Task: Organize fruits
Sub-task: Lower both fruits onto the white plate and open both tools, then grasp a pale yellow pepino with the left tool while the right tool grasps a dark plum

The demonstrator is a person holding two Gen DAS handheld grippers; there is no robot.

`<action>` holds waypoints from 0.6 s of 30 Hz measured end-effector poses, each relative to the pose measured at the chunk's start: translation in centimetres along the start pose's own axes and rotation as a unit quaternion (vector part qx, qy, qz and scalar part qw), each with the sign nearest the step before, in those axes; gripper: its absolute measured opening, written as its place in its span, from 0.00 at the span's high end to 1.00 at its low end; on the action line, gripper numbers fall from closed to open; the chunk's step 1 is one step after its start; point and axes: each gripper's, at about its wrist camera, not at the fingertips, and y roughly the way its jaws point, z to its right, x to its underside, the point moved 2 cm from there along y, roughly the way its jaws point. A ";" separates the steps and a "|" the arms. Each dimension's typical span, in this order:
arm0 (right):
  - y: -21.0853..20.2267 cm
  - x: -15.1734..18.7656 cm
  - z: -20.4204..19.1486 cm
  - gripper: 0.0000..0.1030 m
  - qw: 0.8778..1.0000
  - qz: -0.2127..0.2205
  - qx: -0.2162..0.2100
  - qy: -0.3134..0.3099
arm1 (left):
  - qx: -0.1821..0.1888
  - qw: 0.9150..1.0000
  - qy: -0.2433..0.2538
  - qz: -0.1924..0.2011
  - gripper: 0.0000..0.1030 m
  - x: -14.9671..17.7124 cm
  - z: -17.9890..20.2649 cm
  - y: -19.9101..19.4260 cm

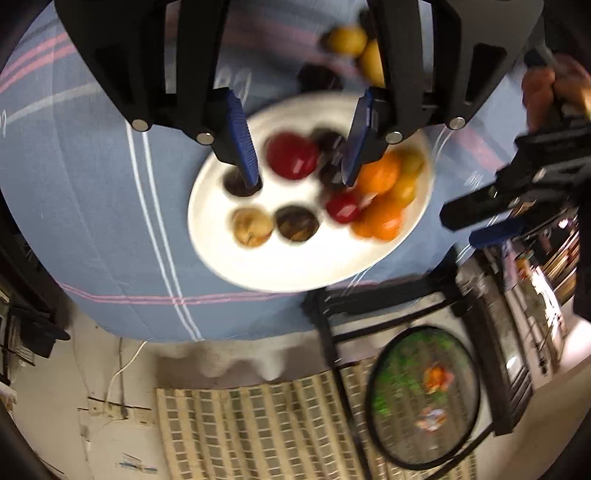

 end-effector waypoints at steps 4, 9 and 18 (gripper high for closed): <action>-2.2 3.9 -2.3 0.54 0.999 -0.027 -0.018 -0.023 | -0.032 0.999 -0.035 -0.020 0.03 4.2 -1.3 -1.9; -1.8 7.5 -4.0 0.52 0.996 -0.066 -0.026 -0.045 | -0.053 0.994 -0.056 -0.072 0.03 8.7 -2.9 -1.4; -1.4 8.5 -4.8 0.56 0.994 -0.083 -0.036 -0.054 | -0.053 0.990 -0.102 -0.080 0.03 10.1 -5.0 -1.9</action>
